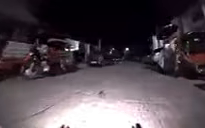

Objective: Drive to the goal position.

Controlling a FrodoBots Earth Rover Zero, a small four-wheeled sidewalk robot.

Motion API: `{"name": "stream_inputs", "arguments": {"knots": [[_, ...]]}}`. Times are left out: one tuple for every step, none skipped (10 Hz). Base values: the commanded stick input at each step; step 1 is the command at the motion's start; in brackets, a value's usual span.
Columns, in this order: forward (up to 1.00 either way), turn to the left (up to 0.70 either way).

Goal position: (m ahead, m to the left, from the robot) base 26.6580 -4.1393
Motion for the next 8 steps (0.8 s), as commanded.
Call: {"name": "stream_inputs", "arguments": {"knots": [[0.85, -0.34], [0.85, -0.34], [0.85, -0.22], [0.85, 0.0], [0.85, 0.0], [0.85, 0.0], [0.85, 0.0], [0.85, 0.0]]}}
